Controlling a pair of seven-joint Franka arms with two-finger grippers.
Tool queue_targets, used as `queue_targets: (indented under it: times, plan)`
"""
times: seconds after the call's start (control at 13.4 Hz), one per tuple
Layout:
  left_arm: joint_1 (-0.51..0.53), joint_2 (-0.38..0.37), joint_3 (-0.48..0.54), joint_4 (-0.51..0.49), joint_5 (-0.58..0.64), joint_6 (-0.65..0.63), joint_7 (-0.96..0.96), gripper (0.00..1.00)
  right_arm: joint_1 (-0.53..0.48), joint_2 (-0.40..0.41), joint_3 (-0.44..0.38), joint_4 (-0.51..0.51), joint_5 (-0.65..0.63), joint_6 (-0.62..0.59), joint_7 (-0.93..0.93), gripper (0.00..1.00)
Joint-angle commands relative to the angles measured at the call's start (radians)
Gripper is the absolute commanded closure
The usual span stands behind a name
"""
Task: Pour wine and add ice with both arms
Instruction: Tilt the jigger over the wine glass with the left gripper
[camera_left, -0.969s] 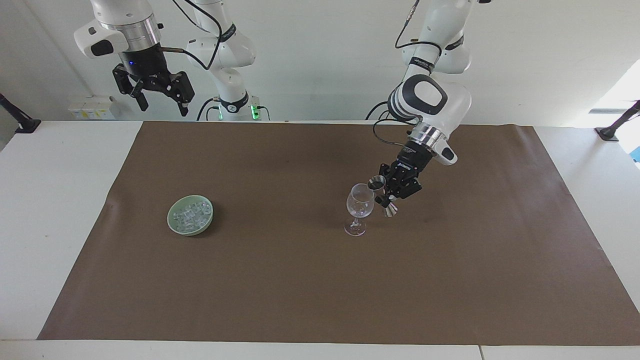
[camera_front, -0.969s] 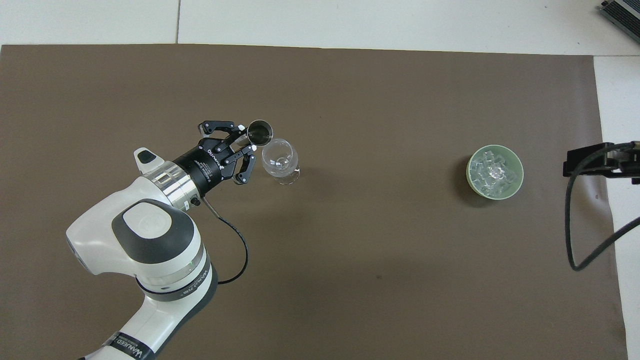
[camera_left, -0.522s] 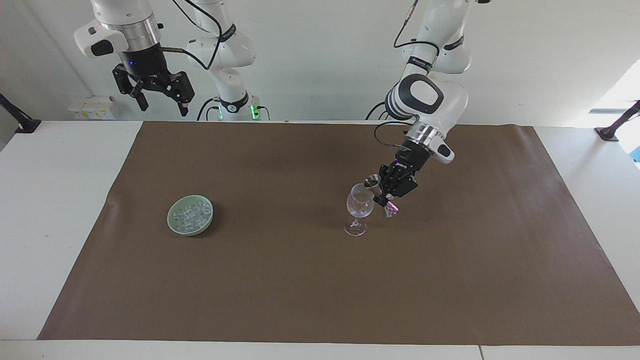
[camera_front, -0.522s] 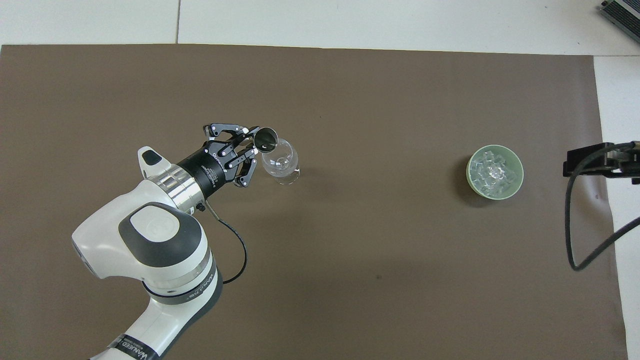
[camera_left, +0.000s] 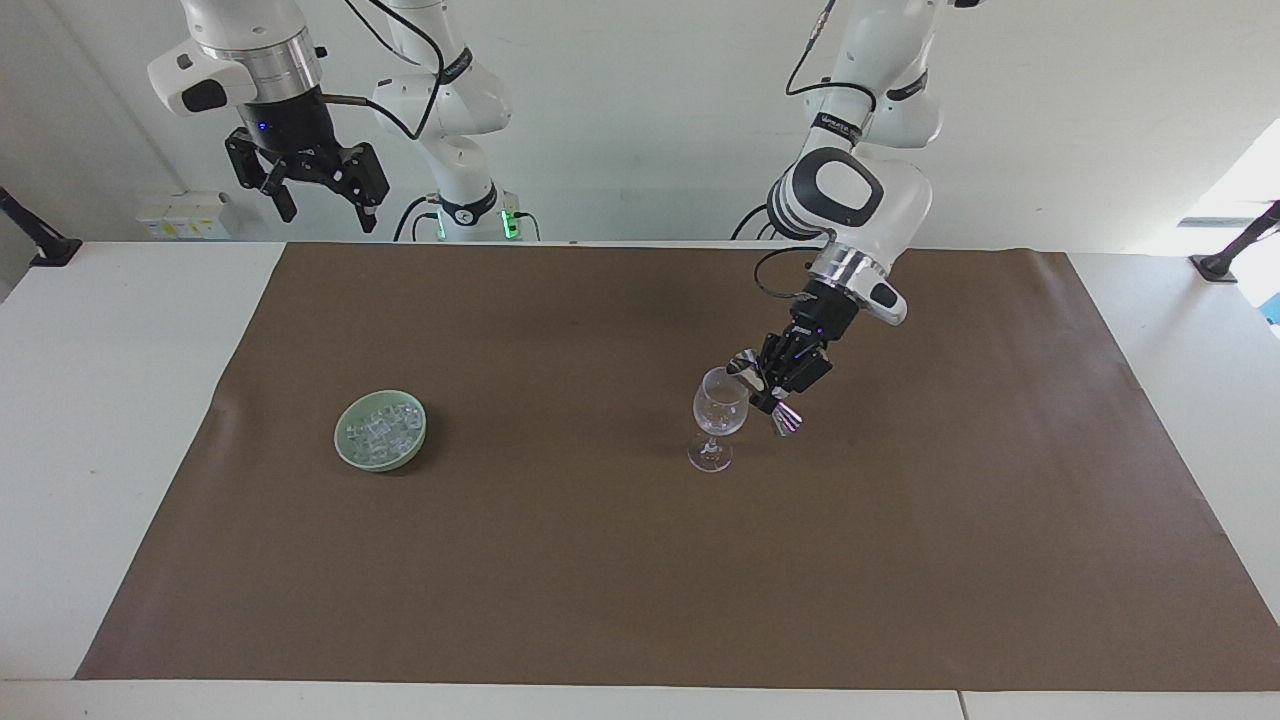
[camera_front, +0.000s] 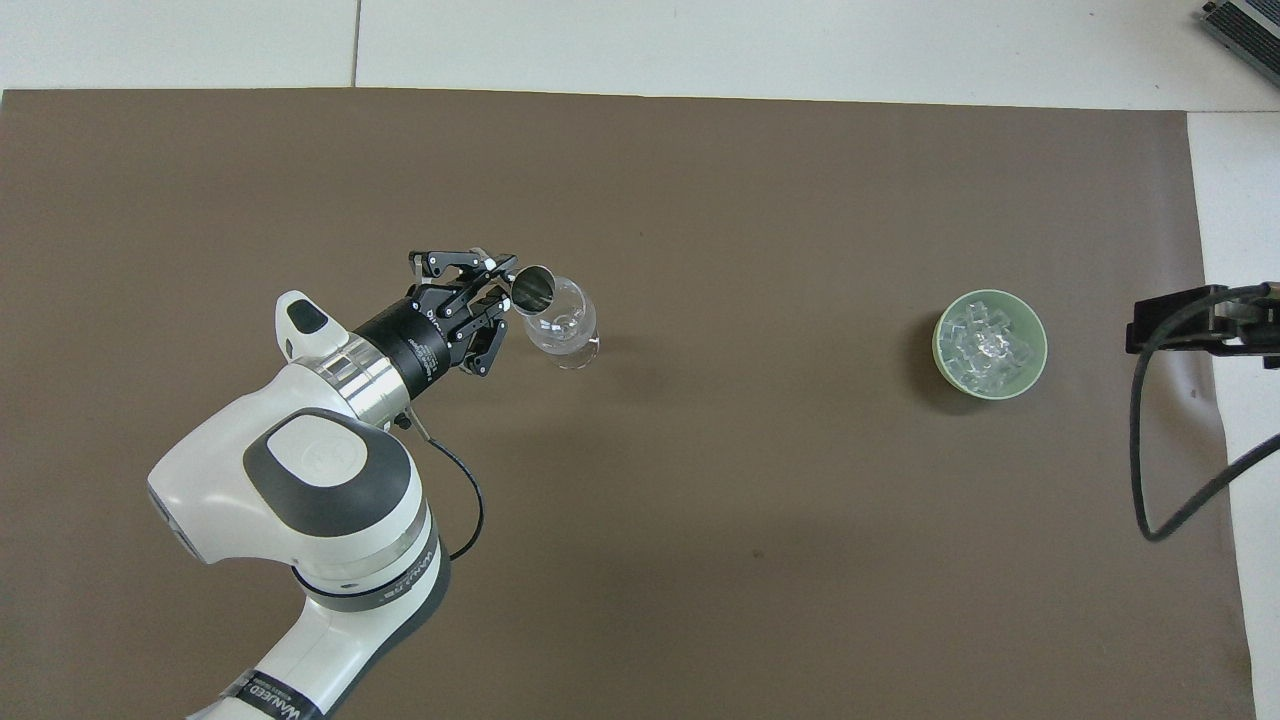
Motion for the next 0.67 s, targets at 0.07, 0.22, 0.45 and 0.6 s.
queue_targets:
  times: [0.07, 0.22, 0.45, 0.6]
  plan:
    - [-0.04, 0.012, 0.012, 0.014, -0.011, 0.066, 0.046, 1.0, -0.003, -0.023, 0.001, -0.029, 0.006, 0.011, -0.016, 0.0]
    - [-0.04, 0.012, 0.012, 0.014, -0.011, 0.075, 0.086, 1.0, -0.003, -0.023, 0.001, -0.029, 0.006, 0.011, -0.016, 0.0]
    - [-0.041, 0.014, 0.012, 0.02, -0.011, 0.088, 0.128, 1.0, -0.003, -0.023, 0.001, -0.029, 0.006, 0.011, -0.016, 0.0]
    - [-0.052, 0.021, 0.012, 0.032, -0.008, 0.12, 0.129, 1.0, -0.003, -0.023, 0.001, -0.029, 0.006, 0.011, -0.016, 0.0]
